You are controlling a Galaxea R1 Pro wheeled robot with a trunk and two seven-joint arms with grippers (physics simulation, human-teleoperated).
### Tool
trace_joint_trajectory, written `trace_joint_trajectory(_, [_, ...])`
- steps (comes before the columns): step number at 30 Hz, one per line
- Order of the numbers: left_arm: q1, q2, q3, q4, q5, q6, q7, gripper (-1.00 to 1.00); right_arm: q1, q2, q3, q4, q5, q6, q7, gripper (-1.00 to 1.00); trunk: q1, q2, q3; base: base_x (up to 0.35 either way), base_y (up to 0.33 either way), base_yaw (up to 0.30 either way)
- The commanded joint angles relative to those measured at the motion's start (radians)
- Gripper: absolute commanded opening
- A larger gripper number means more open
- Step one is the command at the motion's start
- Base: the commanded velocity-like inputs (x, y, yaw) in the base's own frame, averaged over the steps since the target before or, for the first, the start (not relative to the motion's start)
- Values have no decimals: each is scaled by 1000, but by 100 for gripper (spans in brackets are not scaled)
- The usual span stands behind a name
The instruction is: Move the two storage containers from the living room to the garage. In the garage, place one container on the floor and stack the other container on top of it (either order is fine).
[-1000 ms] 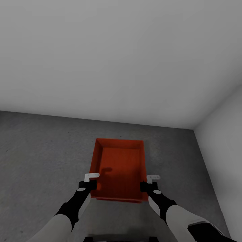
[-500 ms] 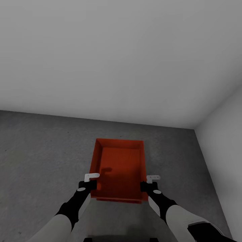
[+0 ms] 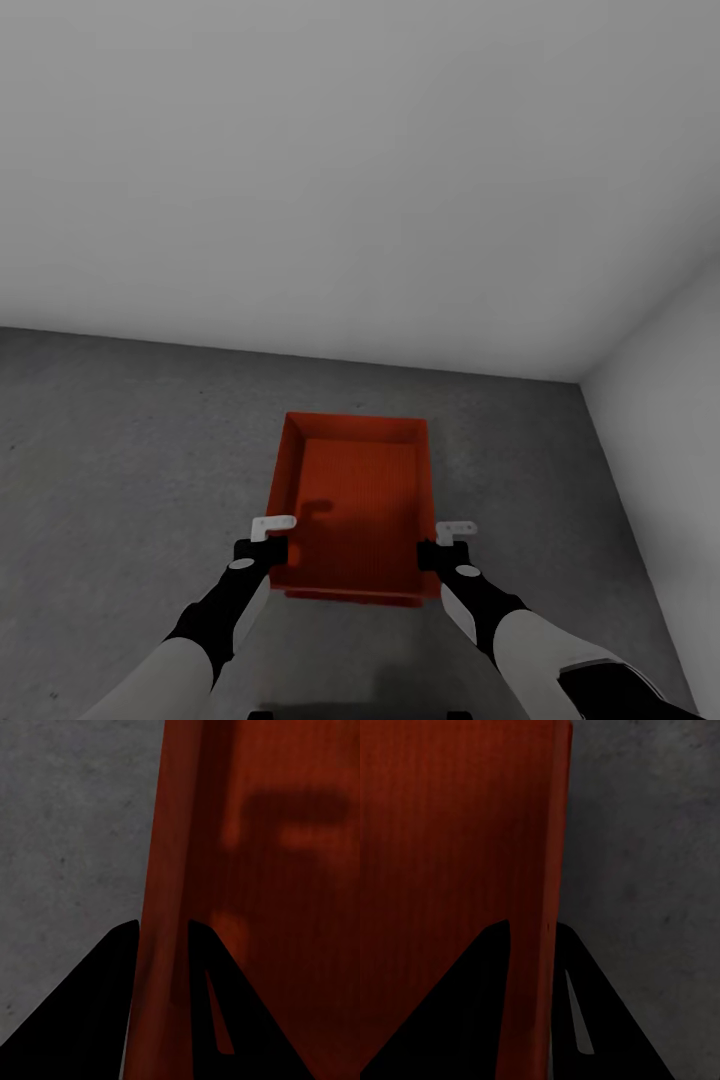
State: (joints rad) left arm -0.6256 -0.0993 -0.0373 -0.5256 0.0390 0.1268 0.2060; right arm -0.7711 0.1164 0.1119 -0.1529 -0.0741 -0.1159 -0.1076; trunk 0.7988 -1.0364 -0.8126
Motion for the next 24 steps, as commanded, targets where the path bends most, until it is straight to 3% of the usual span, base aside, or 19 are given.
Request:
trace_joint_trajectory(1, [0,-1,11,0,68,8,50,-100,-1,0,-34,-3,2,-10,-81,-100,4,-8,-4,0,0,0])
trace_joint_trajectory(14, [0,-1,11,1,68,8,50,-100,-1,0,-34,-4,2,-10,-81,-100,54,-99,-44,0,0,0])
trace_joint_trajectory(24, [0,-1,11,3,68,8,50,-100,-1,0,-34,-4,2,-10,-81,-100,54,-99,-44,0,0,0])
